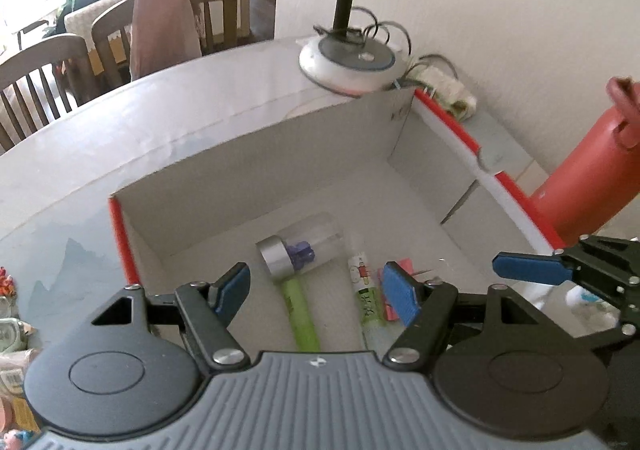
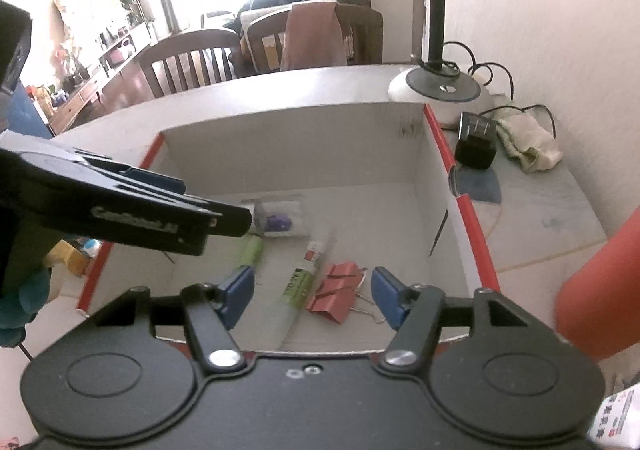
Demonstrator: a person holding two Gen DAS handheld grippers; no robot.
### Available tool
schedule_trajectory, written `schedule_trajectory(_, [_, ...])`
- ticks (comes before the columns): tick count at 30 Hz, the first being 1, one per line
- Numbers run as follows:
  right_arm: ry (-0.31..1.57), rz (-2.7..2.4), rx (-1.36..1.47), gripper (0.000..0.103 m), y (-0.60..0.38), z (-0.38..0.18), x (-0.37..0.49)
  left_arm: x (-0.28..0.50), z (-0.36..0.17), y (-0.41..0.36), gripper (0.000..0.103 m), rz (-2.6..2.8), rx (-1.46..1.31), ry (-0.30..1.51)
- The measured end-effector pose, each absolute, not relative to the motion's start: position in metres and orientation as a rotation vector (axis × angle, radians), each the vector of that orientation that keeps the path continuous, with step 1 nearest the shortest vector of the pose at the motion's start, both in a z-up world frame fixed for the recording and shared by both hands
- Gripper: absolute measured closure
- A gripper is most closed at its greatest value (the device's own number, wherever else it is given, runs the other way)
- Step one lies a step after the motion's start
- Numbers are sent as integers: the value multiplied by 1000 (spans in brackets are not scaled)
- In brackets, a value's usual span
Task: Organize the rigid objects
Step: 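Withdraw both open tools from the box toward the mat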
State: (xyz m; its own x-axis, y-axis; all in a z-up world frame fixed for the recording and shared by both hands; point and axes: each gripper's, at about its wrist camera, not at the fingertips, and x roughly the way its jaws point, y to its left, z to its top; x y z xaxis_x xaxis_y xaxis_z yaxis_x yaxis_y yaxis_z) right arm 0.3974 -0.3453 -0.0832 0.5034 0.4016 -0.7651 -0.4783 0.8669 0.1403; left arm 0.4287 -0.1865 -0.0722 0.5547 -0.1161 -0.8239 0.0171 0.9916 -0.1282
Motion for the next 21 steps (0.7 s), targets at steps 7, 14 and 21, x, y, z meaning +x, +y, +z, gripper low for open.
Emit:
schedule_trajectory(7, [852, 549, -78, 34, -335, -66, 376, 397, -46, -173, 31, -99, -141, 912])
schedule_trajectory(14, [818, 561, -58, 29, -317, -53, 350, 360, -31, -154, 30, -99, -157, 862])
schedule_trajectory(21, [794, 592, -45, 23, -290, -46, 318, 315, -25, -126, 25, -84, -173, 821])
